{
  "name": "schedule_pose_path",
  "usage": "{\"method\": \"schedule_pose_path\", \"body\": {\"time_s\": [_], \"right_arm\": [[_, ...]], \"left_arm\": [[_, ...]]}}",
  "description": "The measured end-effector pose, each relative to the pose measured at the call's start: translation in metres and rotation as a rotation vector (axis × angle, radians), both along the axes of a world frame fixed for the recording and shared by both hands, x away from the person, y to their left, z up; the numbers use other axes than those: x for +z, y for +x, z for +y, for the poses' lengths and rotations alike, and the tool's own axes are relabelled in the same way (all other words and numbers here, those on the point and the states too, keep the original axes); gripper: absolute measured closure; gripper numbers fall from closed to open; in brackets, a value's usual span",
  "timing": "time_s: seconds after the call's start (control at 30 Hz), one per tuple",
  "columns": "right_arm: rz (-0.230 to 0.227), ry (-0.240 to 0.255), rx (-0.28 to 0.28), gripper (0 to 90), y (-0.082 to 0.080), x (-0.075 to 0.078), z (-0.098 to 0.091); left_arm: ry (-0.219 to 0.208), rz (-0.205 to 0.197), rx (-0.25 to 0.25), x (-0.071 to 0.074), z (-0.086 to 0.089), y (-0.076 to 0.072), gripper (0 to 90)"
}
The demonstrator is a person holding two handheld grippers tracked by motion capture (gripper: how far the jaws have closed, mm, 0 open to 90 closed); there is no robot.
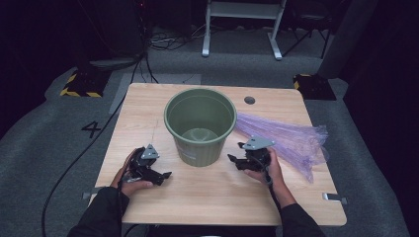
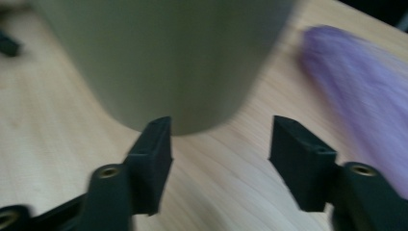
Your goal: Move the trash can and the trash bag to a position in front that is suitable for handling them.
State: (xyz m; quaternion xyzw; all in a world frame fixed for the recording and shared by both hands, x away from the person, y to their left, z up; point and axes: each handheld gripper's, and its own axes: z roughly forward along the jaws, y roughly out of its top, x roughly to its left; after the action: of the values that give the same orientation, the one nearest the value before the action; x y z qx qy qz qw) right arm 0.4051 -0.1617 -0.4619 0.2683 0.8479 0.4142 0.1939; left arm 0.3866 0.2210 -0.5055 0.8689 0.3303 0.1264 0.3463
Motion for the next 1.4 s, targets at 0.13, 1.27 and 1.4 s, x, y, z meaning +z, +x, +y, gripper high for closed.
{"method": "schedule_pose_path", "body": {"time_s": [0.13,1.27,1.4], "right_arm": [[0.011,0.014,0.057,48.7,0.003,-0.004,0.022],[0.102,-0.092,-0.466,75.0,0.063,-0.028,-0.08],[0.122,-0.08,-0.402,86.5,0.057,-0.032,-0.092]], "left_arm": [[0.001,0.003,0.0,0.0,0.003,0.002,0.0],[-0.001,0.001,0.087,0.0,0.002,0.016,0.0],[0.006,-0.004,0.089,0.0,0.003,0.016,0.0]]}}
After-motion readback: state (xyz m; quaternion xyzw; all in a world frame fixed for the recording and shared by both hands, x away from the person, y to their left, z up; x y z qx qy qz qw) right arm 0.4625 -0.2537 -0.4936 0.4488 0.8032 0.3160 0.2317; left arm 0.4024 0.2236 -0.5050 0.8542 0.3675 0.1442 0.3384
